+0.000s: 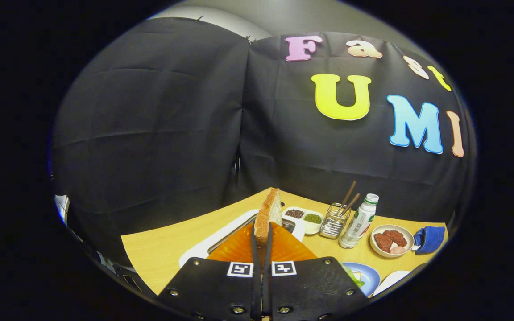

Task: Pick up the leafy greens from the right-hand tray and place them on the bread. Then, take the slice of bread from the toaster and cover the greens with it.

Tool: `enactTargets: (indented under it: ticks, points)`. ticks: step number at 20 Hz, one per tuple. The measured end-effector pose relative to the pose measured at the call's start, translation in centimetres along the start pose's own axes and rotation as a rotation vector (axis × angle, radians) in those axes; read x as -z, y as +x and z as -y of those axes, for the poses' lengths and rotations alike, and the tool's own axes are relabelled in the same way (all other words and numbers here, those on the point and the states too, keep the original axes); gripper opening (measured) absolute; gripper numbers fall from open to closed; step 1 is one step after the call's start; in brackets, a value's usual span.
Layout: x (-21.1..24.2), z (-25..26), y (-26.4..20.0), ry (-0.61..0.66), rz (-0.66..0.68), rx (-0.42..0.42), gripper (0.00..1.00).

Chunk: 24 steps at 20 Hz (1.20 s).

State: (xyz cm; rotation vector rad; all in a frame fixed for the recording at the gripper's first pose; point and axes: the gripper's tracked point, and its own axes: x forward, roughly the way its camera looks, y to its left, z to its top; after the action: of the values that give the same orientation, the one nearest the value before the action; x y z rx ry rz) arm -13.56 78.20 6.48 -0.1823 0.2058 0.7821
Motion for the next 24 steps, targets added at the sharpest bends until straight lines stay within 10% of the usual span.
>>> enactTargets:
  ticks: [24]
  points:
    - [2.7,10.5,-7.9,0.173,0.037,0.103,0.01]
